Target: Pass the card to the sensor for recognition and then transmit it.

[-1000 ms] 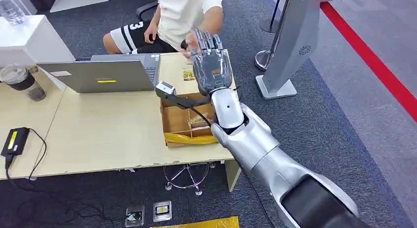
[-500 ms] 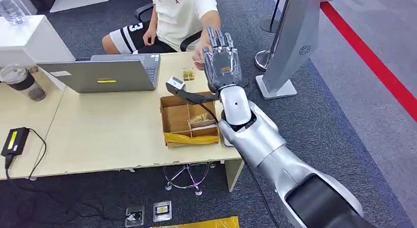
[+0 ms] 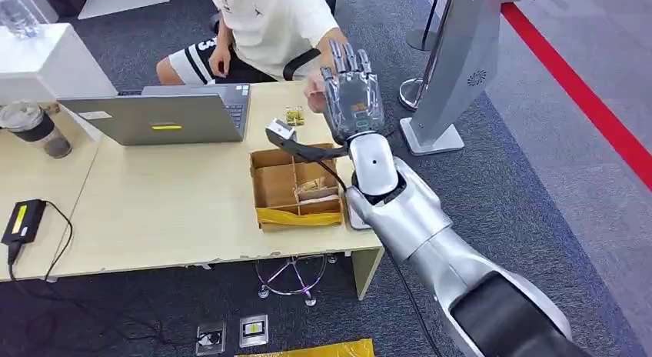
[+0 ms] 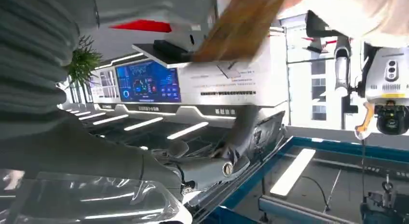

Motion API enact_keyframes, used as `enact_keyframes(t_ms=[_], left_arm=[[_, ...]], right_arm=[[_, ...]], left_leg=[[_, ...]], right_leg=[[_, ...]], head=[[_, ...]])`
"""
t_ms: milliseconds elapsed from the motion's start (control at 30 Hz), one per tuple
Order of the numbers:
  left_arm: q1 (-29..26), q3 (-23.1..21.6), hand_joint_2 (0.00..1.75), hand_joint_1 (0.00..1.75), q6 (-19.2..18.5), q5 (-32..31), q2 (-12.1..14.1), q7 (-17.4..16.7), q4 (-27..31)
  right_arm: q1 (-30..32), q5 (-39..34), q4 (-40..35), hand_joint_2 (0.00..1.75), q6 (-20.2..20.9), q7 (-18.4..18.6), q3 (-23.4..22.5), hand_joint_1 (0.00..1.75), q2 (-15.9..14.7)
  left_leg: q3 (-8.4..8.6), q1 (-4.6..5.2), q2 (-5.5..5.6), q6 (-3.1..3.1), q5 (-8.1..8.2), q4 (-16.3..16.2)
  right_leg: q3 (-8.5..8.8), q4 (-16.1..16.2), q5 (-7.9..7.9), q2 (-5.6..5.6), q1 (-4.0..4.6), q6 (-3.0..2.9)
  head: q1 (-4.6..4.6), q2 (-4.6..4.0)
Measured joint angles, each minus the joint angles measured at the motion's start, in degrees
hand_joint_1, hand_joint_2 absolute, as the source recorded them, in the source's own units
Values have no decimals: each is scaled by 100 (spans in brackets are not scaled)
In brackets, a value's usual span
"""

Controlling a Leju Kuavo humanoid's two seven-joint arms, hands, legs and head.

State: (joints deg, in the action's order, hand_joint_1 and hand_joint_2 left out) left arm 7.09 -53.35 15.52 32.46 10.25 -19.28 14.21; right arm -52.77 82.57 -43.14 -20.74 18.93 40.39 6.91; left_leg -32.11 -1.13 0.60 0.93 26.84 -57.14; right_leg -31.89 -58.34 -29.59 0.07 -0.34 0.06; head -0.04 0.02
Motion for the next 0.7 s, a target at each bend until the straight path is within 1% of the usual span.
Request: enact_keyframes(t_ms=[167,333,467,533,600,700], left_arm=[[-1,0,175,0,-15,42,9,-31,0],[-17,2,175,0,59,103,13,-131,0],[-25,4,175,0,63,158,13,-164,-7],[-42,4,175,0,101,188,15,-170,-9],[-42,11,175,0,223,280,18,-212,-13],[-51,35,175,0,374,363,15,-310,-13]], right_arm=[[99,133,-242,175,61,4,-33,0,-76],[378,112,-836,175,245,13,-232,0,-389],[832,33,-1542,175,531,70,-566,0,-848],[1105,-132,-1854,175,568,94,-779,0,-1098],[1449,-563,-2213,175,502,105,-1048,0,-1384],[2070,-1266,-2608,175,135,83,-1504,0,-1835]], left_leg=[[4,0,-2,0,0,-1],[5,2,-3,0,0,-2],[4,4,2,-2,2,-6],[4,4,2,-1,5,-8],[8,3,-1,-3,9,-10],[2,4,4,-6,11,-10]], right_leg=[[-1,1,0,2,0,0],[-2,2,0,1,-3,1],[2,6,0,-3,-5,1],[0,6,0,-3,-5,1],[3,8,0,-1,-5,1],[5,10,0,-7,-7,1]], head=[[0,0],[-2,0],[2,0],[2,0],[0,0],[0,0]])
